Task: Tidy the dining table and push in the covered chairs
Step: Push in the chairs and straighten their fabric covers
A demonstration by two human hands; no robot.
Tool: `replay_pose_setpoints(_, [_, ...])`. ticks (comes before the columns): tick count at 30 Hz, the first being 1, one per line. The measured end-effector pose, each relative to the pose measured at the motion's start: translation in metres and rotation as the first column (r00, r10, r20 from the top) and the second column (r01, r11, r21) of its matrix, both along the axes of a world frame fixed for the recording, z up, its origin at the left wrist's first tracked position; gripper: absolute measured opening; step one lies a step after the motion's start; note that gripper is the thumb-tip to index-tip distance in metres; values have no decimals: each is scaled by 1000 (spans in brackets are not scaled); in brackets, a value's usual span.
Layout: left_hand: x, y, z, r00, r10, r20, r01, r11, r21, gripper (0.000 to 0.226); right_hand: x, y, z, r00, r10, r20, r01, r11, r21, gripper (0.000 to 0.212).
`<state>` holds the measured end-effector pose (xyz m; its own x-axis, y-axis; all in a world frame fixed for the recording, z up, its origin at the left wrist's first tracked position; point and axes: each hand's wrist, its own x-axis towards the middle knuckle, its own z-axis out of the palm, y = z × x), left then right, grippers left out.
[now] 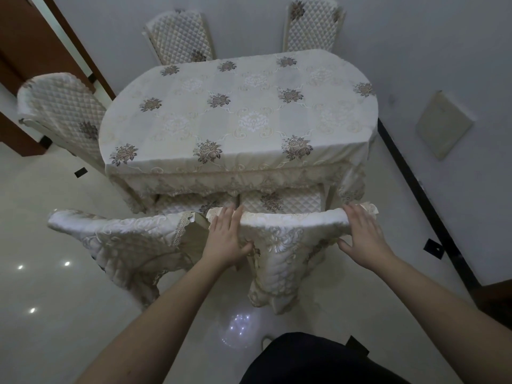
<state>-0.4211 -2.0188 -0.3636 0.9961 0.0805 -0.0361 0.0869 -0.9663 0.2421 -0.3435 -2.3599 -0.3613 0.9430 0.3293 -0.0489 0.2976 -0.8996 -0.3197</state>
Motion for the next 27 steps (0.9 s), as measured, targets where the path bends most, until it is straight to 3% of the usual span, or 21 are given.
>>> replay_pose_setpoints(8, [-15,-47,32,989,119,-87,-116,993,33,87,-19,-22,32,989,21,-147,-20,1000,7,75])
replay_pose_setpoints(18, [-40,-127,60,999,-24,-34,27,996,84,66,-65,-64,52,995,94,-28,-92,993,74,64])
replay_pose_setpoints(27, [-34,-169,73,972,-233,21,219,937,271,70,-87,-95,59,1000,23,15,-23,1000,-19,63])
